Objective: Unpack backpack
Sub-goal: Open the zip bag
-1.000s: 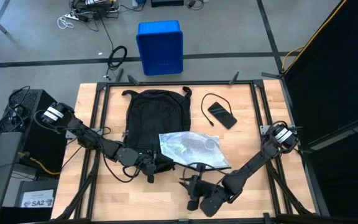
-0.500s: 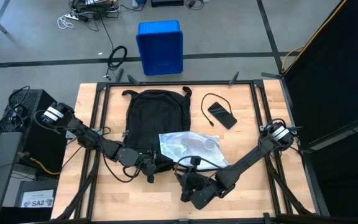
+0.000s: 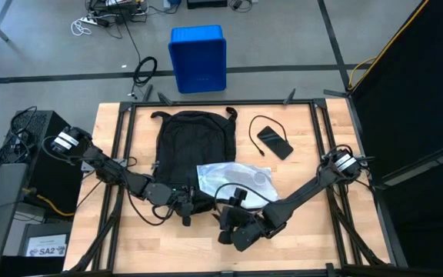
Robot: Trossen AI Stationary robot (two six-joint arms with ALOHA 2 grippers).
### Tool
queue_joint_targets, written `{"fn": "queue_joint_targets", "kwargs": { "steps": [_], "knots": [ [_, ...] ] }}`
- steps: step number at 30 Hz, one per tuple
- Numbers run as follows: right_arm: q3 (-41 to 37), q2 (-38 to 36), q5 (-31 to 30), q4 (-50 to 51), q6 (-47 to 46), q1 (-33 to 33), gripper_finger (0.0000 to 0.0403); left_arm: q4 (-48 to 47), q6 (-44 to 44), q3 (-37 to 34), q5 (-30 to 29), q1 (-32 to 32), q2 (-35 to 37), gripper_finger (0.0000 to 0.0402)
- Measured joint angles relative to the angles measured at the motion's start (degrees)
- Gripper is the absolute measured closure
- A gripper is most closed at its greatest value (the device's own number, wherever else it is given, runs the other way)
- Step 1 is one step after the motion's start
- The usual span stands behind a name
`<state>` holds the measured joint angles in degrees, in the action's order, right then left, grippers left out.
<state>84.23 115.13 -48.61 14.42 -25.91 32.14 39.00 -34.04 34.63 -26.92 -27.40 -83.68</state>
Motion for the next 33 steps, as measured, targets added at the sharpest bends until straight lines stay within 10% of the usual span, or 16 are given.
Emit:
{"fn": "queue_joint_targets", "kwargs": {
  "steps": [33],
  "knots": [
    [0.0,0.0,2.6,-6.45,4.77,-2.01,0.0331,-0.39,0.04,0.0,0.04,0.02,0.0,0.0402]
  ]
}}
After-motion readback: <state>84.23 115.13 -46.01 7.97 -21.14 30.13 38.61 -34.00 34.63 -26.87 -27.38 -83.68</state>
